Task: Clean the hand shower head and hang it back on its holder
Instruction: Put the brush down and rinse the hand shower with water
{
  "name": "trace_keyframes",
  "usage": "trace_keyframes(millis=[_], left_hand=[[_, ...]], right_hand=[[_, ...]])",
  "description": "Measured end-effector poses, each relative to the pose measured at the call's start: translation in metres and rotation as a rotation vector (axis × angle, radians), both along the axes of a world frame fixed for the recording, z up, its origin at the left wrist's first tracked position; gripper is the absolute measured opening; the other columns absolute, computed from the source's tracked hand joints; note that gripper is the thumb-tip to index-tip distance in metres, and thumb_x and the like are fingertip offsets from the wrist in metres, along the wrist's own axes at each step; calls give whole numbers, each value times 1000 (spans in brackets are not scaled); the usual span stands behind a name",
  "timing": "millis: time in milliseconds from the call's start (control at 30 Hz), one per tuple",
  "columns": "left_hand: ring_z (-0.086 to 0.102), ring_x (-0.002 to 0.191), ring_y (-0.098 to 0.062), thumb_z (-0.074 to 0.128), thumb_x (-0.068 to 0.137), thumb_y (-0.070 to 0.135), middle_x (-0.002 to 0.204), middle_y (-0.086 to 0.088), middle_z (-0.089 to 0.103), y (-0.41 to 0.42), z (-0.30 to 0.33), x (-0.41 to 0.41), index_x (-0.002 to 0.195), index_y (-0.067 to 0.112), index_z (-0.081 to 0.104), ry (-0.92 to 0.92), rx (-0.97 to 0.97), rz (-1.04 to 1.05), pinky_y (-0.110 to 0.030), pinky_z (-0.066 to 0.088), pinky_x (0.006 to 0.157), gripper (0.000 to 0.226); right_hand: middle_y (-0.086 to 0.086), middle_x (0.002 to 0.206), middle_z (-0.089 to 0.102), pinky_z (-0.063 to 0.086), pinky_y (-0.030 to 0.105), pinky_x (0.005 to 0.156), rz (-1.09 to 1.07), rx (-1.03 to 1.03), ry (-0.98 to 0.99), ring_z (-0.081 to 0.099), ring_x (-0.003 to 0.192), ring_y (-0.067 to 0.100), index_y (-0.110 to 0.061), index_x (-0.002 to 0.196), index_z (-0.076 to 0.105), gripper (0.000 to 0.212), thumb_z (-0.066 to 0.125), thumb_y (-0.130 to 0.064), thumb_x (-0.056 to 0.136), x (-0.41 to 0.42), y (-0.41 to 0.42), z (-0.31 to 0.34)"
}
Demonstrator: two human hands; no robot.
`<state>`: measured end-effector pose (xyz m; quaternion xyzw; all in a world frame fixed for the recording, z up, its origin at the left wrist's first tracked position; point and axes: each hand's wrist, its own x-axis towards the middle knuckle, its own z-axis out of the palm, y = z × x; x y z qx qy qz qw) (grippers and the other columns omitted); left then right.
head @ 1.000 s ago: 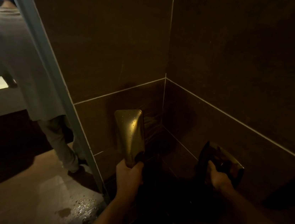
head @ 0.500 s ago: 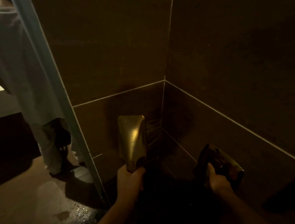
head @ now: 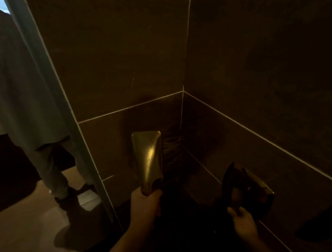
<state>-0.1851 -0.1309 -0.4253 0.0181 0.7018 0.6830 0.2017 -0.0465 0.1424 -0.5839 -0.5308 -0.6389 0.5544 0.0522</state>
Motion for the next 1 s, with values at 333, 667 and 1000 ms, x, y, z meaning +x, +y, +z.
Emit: trace_keyframes(millis=[333, 667, 1000], left_hand=[[50, 45, -15, 64, 91, -2, 58, -6, 51, 2, -4, -1, 87, 4, 57, 35, 0, -14, -26, 42, 41, 10], [50, 42, -13, 67, 92, 1, 58, -6, 53, 4, -3, -3, 92, 5, 59, 84, 23, -36, -23, 42, 39, 9], [47, 38, -14, 67, 91, -1, 52, -5, 49, 6, -3, -14, 86, 3, 57, 70, -1, -28, -25, 40, 38, 12]], right_hand=[[4, 105, 63, 51, 27, 60, 150, 213, -96, 65, 79, 15, -10, 128, 56, 30, 53, -14, 98, 5, -7, 23], [-2, 94, 59, 54, 36, 74, 186, 232, -87, 64, 87, 16, -13, 121, 59, 24, 52, -17, 98, 5, -5, 21], [-2, 102, 63, 55, 44, 89, 214, 226, -110, 64, 98, 19, -15, 123, 60, 26, 53, -15, 98, 7, -1, 16]])
